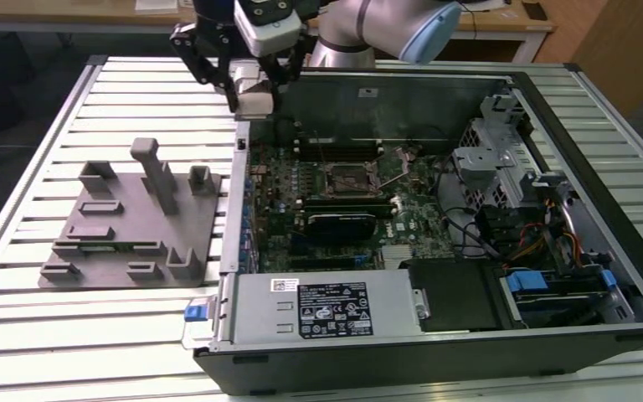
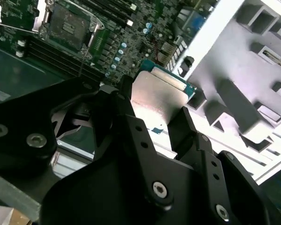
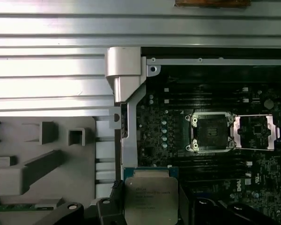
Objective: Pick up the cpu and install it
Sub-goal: 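Pick up the cpu and move it towards the insertion slot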
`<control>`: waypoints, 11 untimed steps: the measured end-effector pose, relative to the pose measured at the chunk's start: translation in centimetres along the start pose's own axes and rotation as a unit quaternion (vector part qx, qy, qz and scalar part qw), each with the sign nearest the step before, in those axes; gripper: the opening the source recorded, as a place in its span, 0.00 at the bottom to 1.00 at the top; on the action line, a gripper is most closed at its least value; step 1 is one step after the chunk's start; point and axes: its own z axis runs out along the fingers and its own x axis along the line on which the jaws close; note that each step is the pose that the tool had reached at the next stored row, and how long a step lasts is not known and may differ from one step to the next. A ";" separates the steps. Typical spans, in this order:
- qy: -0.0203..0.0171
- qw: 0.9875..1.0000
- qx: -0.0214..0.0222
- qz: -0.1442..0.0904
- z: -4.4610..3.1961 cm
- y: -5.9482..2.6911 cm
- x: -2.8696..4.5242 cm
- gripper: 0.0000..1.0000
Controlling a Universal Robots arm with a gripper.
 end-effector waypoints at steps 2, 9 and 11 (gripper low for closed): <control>0.001 1.000 0.000 0.000 0.17 0.04 -0.68 0.55; 0.005 1.000 0.000 0.000 0.81 0.16 -2.98 0.55; 0.006 1.000 0.000 0.000 0.96 0.21 -3.65 0.55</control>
